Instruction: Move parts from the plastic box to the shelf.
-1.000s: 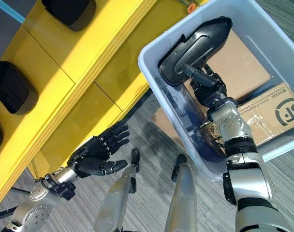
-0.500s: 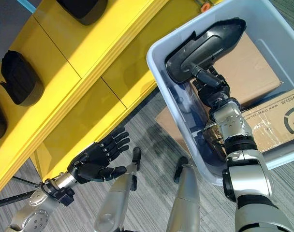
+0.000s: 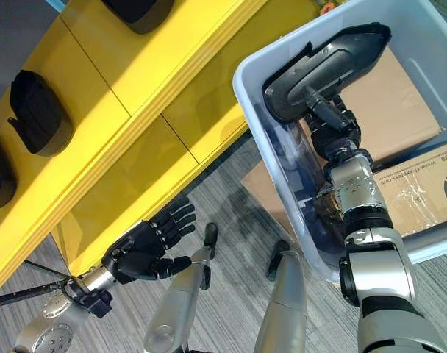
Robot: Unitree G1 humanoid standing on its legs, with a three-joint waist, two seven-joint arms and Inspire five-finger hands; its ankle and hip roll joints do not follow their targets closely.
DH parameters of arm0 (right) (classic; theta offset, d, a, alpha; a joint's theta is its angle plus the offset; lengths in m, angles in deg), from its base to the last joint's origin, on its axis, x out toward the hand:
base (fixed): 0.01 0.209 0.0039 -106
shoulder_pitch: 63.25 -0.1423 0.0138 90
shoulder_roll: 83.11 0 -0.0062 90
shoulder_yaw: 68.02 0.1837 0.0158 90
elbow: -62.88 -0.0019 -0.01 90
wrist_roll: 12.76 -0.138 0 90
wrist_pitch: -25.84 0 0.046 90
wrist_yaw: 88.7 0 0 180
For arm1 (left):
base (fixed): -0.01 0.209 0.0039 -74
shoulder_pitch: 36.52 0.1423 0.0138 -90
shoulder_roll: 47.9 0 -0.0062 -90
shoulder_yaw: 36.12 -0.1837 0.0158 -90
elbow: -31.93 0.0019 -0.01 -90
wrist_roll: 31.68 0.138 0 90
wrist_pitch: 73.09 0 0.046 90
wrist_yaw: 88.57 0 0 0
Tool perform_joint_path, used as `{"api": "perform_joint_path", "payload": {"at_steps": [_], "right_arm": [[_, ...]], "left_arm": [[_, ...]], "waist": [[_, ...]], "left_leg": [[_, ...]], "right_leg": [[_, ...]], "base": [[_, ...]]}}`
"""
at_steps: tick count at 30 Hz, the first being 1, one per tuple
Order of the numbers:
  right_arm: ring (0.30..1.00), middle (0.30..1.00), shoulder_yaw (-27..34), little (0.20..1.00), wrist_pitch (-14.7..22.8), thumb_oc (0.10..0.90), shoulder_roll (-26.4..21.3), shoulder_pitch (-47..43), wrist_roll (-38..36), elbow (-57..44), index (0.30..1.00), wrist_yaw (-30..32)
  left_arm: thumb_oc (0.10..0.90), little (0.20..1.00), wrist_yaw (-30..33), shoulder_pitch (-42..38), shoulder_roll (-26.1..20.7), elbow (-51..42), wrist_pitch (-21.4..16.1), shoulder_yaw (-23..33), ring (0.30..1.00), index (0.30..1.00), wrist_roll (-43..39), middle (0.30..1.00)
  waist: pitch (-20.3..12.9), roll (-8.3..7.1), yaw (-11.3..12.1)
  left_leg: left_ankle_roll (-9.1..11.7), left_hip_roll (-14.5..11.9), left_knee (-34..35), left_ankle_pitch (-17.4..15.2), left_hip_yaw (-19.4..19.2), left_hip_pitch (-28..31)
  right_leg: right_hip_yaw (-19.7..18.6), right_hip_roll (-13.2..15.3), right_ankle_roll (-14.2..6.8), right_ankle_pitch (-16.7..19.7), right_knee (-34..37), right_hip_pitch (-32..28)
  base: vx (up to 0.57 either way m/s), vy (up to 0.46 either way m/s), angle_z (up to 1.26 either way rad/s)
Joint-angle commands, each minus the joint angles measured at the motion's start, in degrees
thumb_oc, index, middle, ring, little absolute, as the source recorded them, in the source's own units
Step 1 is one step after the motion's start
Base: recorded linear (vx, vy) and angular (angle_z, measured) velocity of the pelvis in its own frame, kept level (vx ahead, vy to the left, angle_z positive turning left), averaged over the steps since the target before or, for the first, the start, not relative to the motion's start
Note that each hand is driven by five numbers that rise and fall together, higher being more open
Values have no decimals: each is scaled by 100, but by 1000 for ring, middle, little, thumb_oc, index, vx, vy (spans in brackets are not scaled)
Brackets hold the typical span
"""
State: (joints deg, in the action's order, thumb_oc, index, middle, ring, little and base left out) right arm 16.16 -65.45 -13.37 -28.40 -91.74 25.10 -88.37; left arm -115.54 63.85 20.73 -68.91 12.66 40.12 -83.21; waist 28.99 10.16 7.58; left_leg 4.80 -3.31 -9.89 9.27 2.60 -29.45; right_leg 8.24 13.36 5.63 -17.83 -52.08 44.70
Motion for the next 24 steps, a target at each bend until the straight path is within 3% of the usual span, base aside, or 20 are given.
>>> {"api": "perform_joint_path", "payload": {"at_steps": [1,11,24], "right_arm": [[1000,1000,54,1000,535,900,-717,-1286,-169,-225,1000,-568],[1000,1000,-99,1000,608,900,-761,-1400,-43,-563,1000,-700],[1000,1000,-249,1000,789,900,-793,-1706,-60,-977,1000,-600]], "left_arm": [[900,1000,-297,-61,133,-356,-510,-109,1000,1000,-218,1000],[900,1000,-282,-3,93,-320,-588,-74,1000,1000,-285,1000],[900,1000,-355,68,7,-306,-587,36,1000,1000,-312,1000]], "waist": [[81,769,38],[81,838,13],[81,818,56]], "left_leg": [[-168,-35,-972,-919,3,56],[-162,-2,-1054,-876,-36,-80],[-160,-22,-1057,-886,-12,-194]], "right_leg": [[-408,-204,-189,-599,43,-575],[-448,-212,-158,-642,-66,-442],[-441,-208,-151,-723,-278,-316]], "base": [[0,0,0],[0,0,0],[0,0,0]]}}
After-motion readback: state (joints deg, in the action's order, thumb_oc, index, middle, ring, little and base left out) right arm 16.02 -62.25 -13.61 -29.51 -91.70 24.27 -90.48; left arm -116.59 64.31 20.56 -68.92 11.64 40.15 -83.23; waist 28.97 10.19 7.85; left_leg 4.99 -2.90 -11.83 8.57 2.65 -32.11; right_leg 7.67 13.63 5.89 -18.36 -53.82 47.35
